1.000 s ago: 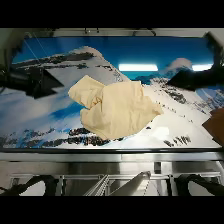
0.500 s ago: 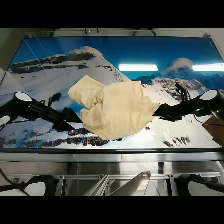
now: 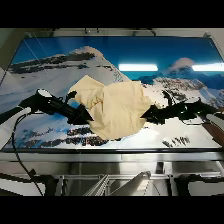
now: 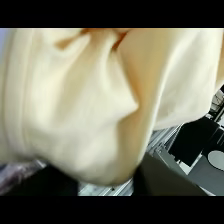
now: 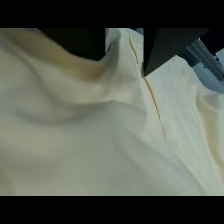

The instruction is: Fold the shirts.

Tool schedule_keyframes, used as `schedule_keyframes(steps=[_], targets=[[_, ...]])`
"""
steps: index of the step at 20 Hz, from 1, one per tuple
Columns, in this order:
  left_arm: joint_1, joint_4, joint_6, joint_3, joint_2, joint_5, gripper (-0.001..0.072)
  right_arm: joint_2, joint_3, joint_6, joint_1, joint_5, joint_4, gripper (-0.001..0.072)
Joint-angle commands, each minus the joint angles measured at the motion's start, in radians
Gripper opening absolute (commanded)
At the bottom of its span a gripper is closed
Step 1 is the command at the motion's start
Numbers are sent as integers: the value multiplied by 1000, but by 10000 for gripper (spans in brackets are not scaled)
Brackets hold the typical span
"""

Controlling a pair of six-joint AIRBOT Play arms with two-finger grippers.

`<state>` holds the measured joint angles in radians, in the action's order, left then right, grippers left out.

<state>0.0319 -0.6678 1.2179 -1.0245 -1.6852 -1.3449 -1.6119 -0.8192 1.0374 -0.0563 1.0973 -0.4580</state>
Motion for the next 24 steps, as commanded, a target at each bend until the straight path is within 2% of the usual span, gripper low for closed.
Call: schedule_keyframes(steps=[1,2,5,10,13,16,19,22,24], targets=[[13,15,-6,-66,-27,1,109,-32,-2,-158,32,36,262,56],[6,16,-6,-89,-19,-16,21,-26,-4,-192,27,71,310,14],[-21,16,-6,-172,58,-67,21,61,-26,-231,-10,182,340,13],[-43,16,27,-375,344,-165,22,445,-105,-229,-157,272,400,13],[-21,17,104,-557,529,-164,28,707,-269,-202,-286,269,399,12],[19,18,208,-772,652,-118,30,869,-484,-174,-408,237,399,12],[19,15,243,-1000,727,1,31,920,-712,-173,-505,102,399,10],[-50,17,276,-1189,708,45,32,831,-963,-142,-529,51,399,10],[-91,22,283,-1217,660,45,32,732,-1095,-76,-528,51,399,10]])
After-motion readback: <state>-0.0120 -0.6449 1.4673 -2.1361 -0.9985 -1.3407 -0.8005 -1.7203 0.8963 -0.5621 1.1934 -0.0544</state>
